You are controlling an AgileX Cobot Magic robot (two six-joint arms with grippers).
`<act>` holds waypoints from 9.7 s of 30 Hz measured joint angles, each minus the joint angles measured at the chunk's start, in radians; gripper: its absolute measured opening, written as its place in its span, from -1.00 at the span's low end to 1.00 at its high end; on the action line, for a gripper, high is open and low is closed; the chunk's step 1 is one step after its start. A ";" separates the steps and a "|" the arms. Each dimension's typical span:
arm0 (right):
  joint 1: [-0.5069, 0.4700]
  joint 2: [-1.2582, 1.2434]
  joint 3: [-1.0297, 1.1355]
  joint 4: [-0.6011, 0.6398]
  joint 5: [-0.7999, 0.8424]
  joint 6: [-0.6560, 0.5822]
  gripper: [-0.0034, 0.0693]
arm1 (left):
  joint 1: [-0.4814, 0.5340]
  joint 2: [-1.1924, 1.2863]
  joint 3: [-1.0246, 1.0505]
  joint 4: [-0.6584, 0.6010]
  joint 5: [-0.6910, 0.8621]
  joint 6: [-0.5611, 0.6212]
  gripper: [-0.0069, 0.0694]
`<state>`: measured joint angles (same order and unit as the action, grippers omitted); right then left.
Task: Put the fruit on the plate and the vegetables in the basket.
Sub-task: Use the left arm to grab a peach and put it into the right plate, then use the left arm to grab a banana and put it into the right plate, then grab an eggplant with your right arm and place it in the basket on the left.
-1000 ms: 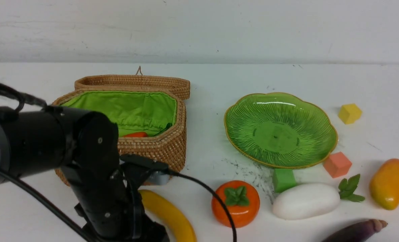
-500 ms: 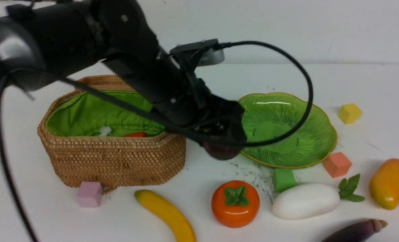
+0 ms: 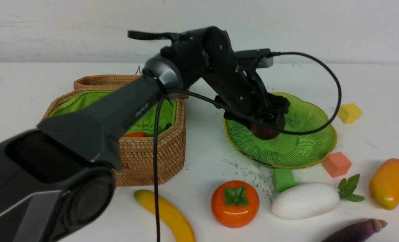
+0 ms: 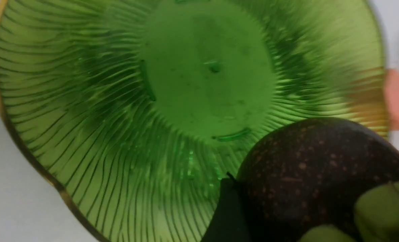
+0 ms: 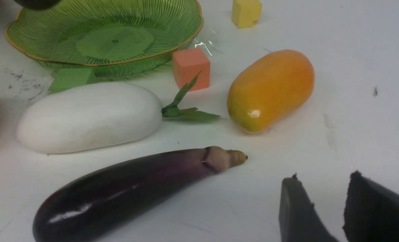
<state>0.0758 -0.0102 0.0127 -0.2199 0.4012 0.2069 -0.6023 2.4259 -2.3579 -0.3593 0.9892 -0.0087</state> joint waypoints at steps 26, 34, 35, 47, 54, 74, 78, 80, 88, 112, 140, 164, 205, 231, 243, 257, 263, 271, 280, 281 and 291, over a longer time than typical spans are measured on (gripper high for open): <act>0.000 0.000 0.000 0.000 0.000 0.000 -0.24 | -0.018 0.050 -0.017 0.064 0.020 -0.150 0.74; 0.000 0.000 0.000 0.000 0.000 0.000 -0.24 | -0.018 0.050 -0.017 0.073 0.027 -0.150 0.74; 0.000 0.000 0.000 0.000 0.000 0.000 -0.24 | -0.018 0.050 -0.017 0.073 0.027 -0.150 0.74; 0.000 0.000 0.000 0.000 0.000 0.000 -0.24 | -0.018 0.050 -0.017 0.116 -0.001 -0.107 0.86; 0.000 0.000 0.000 0.000 0.000 0.000 -0.24 | -0.018 0.050 -0.017 0.071 -0.018 -0.006 0.93; 0.000 0.000 0.000 0.000 0.000 0.000 -0.24 | -0.017 -0.477 0.226 0.258 0.253 -0.169 0.42; 0.000 0.000 0.000 0.000 0.000 0.000 -0.24 | -0.017 -0.698 0.490 0.302 0.257 -0.183 0.41; 0.000 0.000 0.000 0.000 0.000 0.000 -0.24 | -0.017 -0.787 0.625 0.326 0.258 -0.213 0.41; 0.000 0.000 0.000 0.000 0.000 0.000 -0.24 | -0.017 -0.904 1.029 0.322 0.232 -0.328 0.41; 0.000 0.000 0.000 0.000 0.000 0.000 -0.24 | -0.017 -0.727 1.132 0.298 -0.023 -0.387 0.41; 0.000 0.000 0.000 0.000 0.000 0.000 -0.24 | -0.017 -0.568 1.132 0.333 -0.225 -1.008 0.41; 0.000 0.000 0.000 0.000 0.000 0.000 -0.24 | -0.017 -0.504 1.130 0.317 -0.209 -1.006 -0.01; 0.000 0.000 0.000 0.000 0.000 0.000 -0.24 | -0.017 -0.536 0.408 0.117 0.186 0.173 -0.01; 0.000 0.000 0.000 0.000 0.000 0.000 -0.24 | -0.221 0.064 -0.095 0.468 -0.065 0.647 -0.01; 0.000 0.000 0.000 0.000 0.000 0.000 -0.24 | -0.217 0.083 -0.095 0.513 -0.090 0.439 0.23; 0.000 0.000 0.000 0.000 0.000 0.000 -0.24 | -0.216 0.075 -0.095 0.497 -0.064 0.339 0.82; 0.000 0.000 0.000 0.000 0.000 0.000 -0.24 | -0.216 -0.018 -0.095 0.454 0.066 0.130 0.55; 0.000 0.000 0.000 0.000 0.000 0.000 -0.24 | -0.215 -0.273 -0.019 0.494 0.254 0.060 0.23; 0.000 0.000 0.000 0.000 0.000 0.000 -0.24 | -0.215 -0.792 0.451 0.573 0.257 -0.071 -0.01; 0.000 0.000 0.000 0.000 0.000 0.000 -0.24 | -0.215 -0.843 0.514 0.576 0.257 -0.094 -0.03; 0.000 0.000 0.000 0.000 0.000 0.000 -0.24 | -0.215 -1.528 1.214 0.562 0.009 -0.455 -0.20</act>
<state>0.0758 -0.0102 0.0127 -0.2199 0.4012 0.2069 -0.8174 0.8974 -1.1438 0.2027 0.9987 -0.4633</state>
